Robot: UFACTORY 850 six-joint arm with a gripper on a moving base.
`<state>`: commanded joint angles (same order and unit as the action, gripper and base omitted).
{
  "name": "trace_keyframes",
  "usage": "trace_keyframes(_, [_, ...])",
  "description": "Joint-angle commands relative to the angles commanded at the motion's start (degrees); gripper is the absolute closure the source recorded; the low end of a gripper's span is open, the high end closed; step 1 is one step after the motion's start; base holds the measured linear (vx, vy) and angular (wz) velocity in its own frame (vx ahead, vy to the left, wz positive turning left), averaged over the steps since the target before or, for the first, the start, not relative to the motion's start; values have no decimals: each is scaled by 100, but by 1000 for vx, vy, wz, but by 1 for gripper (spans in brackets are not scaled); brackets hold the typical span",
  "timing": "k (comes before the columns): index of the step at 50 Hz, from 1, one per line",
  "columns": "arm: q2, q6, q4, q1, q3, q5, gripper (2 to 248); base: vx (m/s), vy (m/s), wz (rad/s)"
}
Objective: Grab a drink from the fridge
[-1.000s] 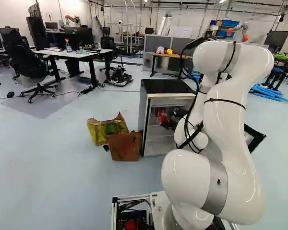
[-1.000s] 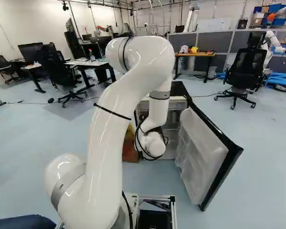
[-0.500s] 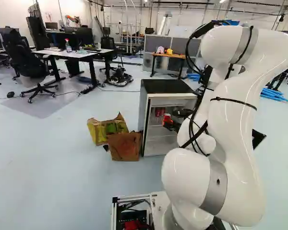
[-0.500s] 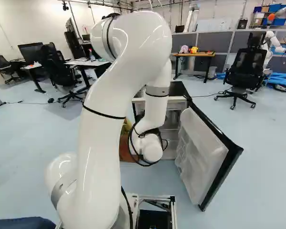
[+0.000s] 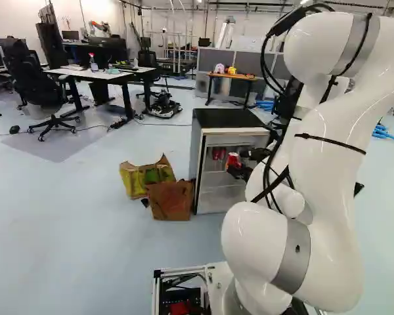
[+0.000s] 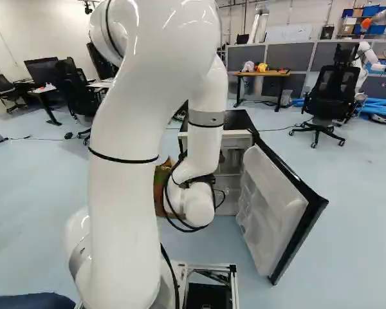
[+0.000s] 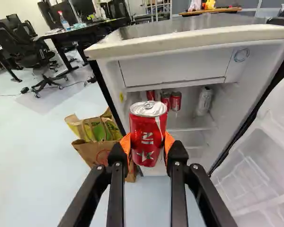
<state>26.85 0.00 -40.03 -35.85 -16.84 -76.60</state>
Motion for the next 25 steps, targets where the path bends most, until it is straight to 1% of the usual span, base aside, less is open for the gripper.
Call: trace_keyframes(25, [-589, 0, 0, 8, 191, -58, 158, 0, 0, 0])
